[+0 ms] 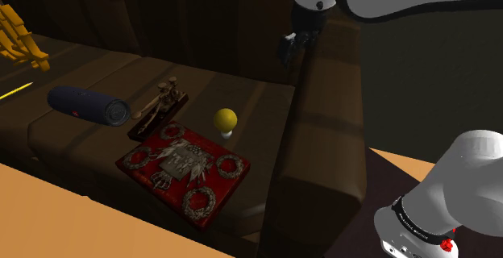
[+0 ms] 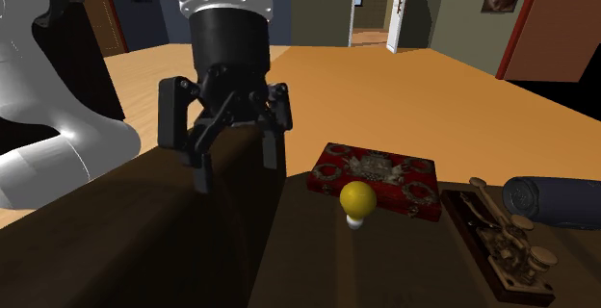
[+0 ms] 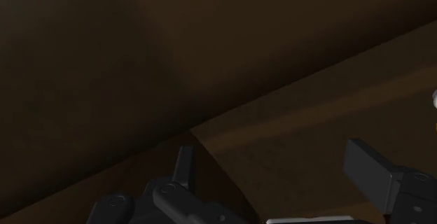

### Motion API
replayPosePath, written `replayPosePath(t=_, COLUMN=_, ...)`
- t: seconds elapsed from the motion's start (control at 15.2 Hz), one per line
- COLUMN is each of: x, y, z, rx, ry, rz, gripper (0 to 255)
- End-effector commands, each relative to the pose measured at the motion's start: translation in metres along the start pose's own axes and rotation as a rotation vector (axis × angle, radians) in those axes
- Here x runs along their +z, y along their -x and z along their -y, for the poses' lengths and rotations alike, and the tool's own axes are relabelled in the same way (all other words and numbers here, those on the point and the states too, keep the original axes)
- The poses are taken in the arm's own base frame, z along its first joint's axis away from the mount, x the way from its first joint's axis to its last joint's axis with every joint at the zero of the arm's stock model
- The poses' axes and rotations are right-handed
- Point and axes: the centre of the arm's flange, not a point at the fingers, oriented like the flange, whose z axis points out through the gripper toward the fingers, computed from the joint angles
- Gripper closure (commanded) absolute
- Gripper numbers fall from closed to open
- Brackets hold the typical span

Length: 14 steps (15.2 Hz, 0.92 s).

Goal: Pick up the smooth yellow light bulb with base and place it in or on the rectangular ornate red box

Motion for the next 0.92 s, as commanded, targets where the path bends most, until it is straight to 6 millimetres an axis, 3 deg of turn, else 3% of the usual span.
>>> replayPosePath(t=0.0, x=0.031, y=-0.009, z=0.045, rx=0.075, ry=-0.254, rz=0.152, gripper=0)
replayPosePath(t=0.07, x=0.002, y=0.001, z=0.008, rx=-0.022, ry=0.047, rz=0.000, gripper=0)
replayPosePath(t=0.13, x=0.002, y=0.001, z=0.008, rx=-0.022, ry=0.047, rz=0.000, gripper=0)
replayPosePath(t=0.86, x=0.049, y=-0.001, z=0.121, rx=-0.055, ry=-0.106, rz=-0.060, gripper=0)
